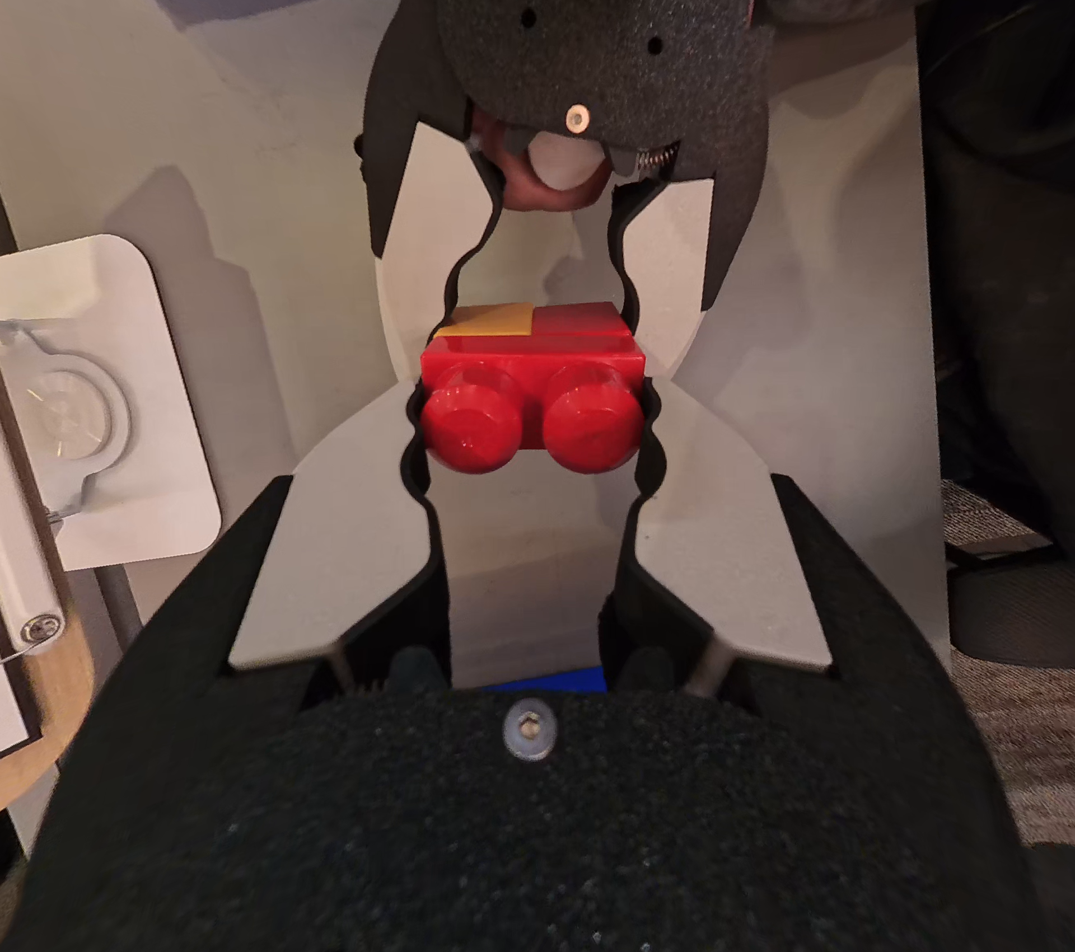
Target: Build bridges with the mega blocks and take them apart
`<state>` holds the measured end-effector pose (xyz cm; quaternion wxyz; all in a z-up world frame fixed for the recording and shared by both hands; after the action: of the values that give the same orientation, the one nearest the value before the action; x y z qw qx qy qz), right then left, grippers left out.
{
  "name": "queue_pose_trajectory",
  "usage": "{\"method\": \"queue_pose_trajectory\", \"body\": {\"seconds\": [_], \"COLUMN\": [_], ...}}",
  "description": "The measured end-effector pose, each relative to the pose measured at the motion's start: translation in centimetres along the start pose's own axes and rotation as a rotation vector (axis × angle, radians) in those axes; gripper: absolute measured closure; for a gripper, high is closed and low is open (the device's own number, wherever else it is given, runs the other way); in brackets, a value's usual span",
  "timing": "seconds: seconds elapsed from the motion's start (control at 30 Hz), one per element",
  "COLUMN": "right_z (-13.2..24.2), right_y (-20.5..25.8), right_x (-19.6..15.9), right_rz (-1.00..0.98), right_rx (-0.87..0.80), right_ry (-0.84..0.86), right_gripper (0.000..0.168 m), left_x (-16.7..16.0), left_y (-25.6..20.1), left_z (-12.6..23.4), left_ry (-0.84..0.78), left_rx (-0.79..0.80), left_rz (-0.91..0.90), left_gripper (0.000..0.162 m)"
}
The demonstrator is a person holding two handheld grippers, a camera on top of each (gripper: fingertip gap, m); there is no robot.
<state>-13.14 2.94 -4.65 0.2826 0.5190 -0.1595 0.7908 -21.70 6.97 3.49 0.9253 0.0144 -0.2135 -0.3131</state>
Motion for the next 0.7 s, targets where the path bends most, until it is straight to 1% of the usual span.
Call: {"method": "queue_pose_trajectory", "body": {"seconds": [0.07, 0.1, 0.13, 0.17, 0.2, 0.23, 0.27, 0.3, 0.37, 0.43, 0.47, 0.53, 0.6, 0.7], "right_z": [-0.1, -0.3, -1.1, -1.8, -1.5, -0.6, 0.2, 0.8, 1.6, 2.2, 2.6, 4.0, 5.4, 7.7], "right_y": [0.0, -0.1, -0.5, -0.8, -0.6, -0.7, -1.2, -1.7, -2.4, -2.5, -2.4, -2.1, -1.8, -1.0], "right_x": [0.0, -0.4, -1.9, -3.8, -4.2, -3.6, -3.0, -2.6, -2.2, -2.2, -2.2, -2.3, -2.5, -2.8], "right_rz": [-0.007, 0.003, 0.049, 0.065, -0.017, -0.092, -0.052, -0.043, -0.087, -0.104, -0.125, -0.177, -0.244, -0.310], "right_rx": [0.013, -0.003, -0.058, -0.071, -0.022, -0.005, -0.073, -0.123, -0.106, -0.118, -0.119, -0.164, -0.207, -0.313], "right_ry": [0.006, 0.048, 0.180, 0.251, 0.105, 0.014, 0.011, 0.037, 0.018, 0.011, 0.006, -0.033, -0.044, -0.090], "right_gripper": [0.084, 0.084, 0.085, 0.084, 0.084, 0.084, 0.084, 0.084, 0.084, 0.084, 0.084, 0.084, 0.084, 0.084], "left_x": [-0.1, -0.3, -0.2, 0.0, 0.0, -0.5, -1.3, -1.8, -2.5, -2.9, -2.9, -2.6, -3.0, -4.3], "left_y": [-0.1, -0.1, 0.1, 0.6, 1.1, 1.5, 1.7, 1.6, 1.2, 0.6, 0.0, -1.9, -3.9, -7.6], "left_z": [0.0, 0.2, 1.2, 3.1, 5.2, 6.6, 7.2, 7.3, 6.9, 6.3, 5.8, 4.3, 2.3, -1.2], "left_ry": [-0.006, -0.003, -0.030, -0.121, -0.203, -0.187, -0.118, -0.090, -0.052, -0.016, -0.049, -0.176, -0.260, -0.396], "left_rx": [0.003, 0.015, 0.044, 0.074, 0.093, 0.126, 0.162, 0.166, 0.184, 0.293, 0.347, 0.443, 0.619, 0.764], "left_rz": [0.003, -0.002, 0.001, 0.030, 0.062, 0.069, 0.067, 0.075, 0.104, 0.153, 0.212, 0.358, 0.573, 0.835], "left_gripper": [0.093, 0.093, 0.093, 0.093, 0.093, 0.093, 0.093, 0.093, 0.093, 0.093, 0.093, 0.093, 0.093, 0.093]}}
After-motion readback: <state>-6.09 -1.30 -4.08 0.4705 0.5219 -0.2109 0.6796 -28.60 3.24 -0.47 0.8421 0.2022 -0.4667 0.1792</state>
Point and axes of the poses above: each gripper's, where its closed fingertips meet, z back along the fingers, x out of its top, y = z × x across the jaws, the point moved 9 cm from there along z, back along the fingers, and after that the axes turned 12 degrees about -z, right-handed, at the moved point
